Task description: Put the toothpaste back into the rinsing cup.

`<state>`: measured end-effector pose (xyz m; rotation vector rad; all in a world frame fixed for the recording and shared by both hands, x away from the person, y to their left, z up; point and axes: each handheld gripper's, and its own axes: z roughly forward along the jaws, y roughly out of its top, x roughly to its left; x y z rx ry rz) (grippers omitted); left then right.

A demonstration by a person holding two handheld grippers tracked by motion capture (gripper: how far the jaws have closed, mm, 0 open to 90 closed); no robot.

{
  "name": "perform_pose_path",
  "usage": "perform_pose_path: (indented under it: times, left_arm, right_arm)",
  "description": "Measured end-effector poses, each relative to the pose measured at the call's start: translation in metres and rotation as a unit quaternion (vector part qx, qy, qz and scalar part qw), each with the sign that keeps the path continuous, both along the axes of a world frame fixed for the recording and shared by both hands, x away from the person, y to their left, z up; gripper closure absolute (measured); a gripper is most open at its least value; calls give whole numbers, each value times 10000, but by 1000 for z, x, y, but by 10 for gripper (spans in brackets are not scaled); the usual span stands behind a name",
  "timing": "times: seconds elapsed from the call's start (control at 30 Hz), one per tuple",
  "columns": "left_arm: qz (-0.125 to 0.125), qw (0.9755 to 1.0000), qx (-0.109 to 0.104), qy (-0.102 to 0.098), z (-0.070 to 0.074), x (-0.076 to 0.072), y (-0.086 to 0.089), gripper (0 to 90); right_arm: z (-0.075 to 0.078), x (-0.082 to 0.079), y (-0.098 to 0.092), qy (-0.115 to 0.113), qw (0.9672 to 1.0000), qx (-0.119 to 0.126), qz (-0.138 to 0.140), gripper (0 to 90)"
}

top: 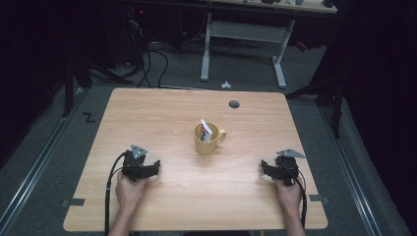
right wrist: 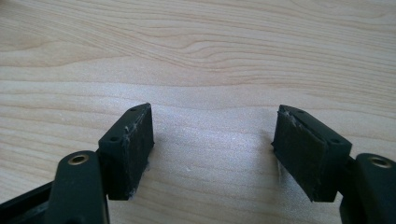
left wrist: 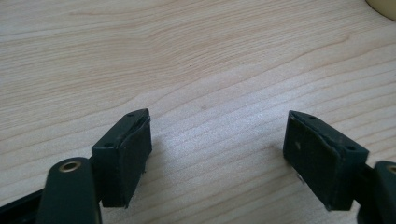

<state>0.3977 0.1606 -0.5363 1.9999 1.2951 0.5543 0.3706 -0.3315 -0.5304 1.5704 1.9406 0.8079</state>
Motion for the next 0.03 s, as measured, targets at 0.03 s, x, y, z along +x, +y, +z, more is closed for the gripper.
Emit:
perform_pose_path:
  times: [0.03]
  left_arm:
    - [0,10000,0,0,0,0,0,226]
  right_arm:
    - [0,0,0,0,10000,0,0,290]
